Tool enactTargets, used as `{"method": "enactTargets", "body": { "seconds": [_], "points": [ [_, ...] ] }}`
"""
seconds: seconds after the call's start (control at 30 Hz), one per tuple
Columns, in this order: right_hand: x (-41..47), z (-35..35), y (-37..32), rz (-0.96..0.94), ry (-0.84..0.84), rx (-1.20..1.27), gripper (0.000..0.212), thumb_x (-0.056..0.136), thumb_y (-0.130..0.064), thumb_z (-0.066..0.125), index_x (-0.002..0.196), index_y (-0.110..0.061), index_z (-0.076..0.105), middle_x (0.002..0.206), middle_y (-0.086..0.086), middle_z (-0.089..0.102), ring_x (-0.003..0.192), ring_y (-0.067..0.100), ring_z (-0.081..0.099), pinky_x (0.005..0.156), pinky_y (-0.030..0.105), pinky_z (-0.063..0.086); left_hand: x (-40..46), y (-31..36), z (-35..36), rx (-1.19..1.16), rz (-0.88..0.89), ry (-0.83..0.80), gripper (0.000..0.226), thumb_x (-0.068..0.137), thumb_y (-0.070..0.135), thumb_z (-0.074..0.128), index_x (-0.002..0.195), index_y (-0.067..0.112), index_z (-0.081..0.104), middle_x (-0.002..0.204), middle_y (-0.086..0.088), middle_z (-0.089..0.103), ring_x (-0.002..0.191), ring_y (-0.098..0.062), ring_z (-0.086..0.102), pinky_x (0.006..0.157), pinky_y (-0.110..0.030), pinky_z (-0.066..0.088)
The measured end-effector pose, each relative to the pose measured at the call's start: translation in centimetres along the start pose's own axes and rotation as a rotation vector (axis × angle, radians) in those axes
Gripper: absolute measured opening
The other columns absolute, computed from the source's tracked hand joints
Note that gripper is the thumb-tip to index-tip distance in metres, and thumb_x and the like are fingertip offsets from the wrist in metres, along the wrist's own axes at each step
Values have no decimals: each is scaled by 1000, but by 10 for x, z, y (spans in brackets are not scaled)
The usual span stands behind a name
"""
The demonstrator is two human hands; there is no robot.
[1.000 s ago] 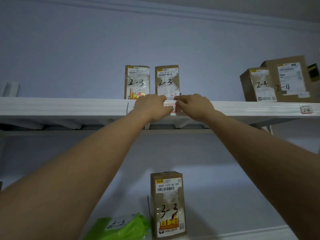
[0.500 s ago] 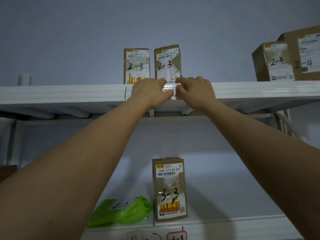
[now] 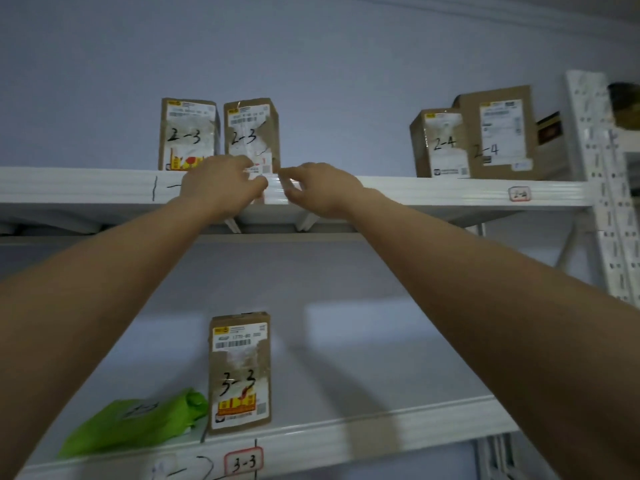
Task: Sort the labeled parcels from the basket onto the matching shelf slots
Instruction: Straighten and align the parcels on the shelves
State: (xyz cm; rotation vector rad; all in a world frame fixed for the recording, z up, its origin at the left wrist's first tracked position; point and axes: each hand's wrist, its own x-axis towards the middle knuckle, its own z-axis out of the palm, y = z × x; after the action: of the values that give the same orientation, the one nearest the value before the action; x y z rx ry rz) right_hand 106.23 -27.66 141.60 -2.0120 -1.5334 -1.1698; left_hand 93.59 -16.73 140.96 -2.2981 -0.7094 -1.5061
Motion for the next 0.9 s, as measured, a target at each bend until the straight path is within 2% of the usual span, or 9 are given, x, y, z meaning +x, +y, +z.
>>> {"method": "enactTargets", "body": {
  "seconds": [0.1,0.13,0.23,0.37,0.47,0.6,0.67,0.8,0.9],
  "points": [
    [-21,-19,28,36,7,0,45,99,-40,32,142,-29,39,145,2,44,132,23,41,103,39,37,1,40,-3,-141,16,42,42,90,42,45,123,21,57,131,-11,55,115,-31,52,85,-39,43],
    [-29,-26,39,53,29,4,46,99,-39,34,143,-27,38,148,1,41,134,21,39,105,38,35,3,54,-3,-177,29,36,44,90,43,44,127,21,55,135,-10,53,118,-31,50,88,-40,43],
    [-53,-44,71,107,103,-26,45,98,-35,37,142,-24,41,147,0,43,133,19,40,106,37,36,9,95,0,-267,82,18,51,92,43,44,138,23,45,145,-5,45,128,-28,44,97,-41,40],
    [-81,-61,110,251,106,-85,43,97,-33,38,139,-23,45,142,3,47,129,22,45,101,37,40,13,136,10,-318,163,-20,52,92,43,43,140,23,43,146,-1,43,132,-25,41,101,-39,37],
    [-101,-72,134,358,151,-102,41,95,-31,40,134,-23,50,138,4,52,124,25,49,97,37,42,16,157,17,-377,172,-62,52,92,42,43,141,24,41,146,-1,42,132,-24,40,101,-37,36],
    [-120,-83,159,508,153,-127,44,93,-29,41,135,-22,49,140,5,50,122,26,51,95,38,44,20,172,27,-407,210,-110,54,93,41,44,143,23,37,147,-3,41,132,-25,40,99,-37,38],
    [-126,-88,171,563,195,-136,44,92,-29,42,135,-20,50,138,6,52,114,27,56,92,39,48,25,177,32,-444,200,-130,56,93,41,43,145,22,35,148,-3,39,133,-25,39,99,-37,37],
    [-138,-90,197,639,304,-123,46,92,-29,46,137,-18,47,139,6,52,114,26,58,95,41,48,31,185,45,-472,185,-150,58,93,43,44,144,19,33,147,-6,40,131,-27,40,94,-35,38],
    [-146,-88,216,667,341,-93,42,92,-28,46,131,-14,52,128,9,59,103,26,59,83,37,49,37,187,52,-439,182,-161,59,92,45,44,143,17,34,145,-7,42,128,-29,43,91,-35,39]
  ]
}}
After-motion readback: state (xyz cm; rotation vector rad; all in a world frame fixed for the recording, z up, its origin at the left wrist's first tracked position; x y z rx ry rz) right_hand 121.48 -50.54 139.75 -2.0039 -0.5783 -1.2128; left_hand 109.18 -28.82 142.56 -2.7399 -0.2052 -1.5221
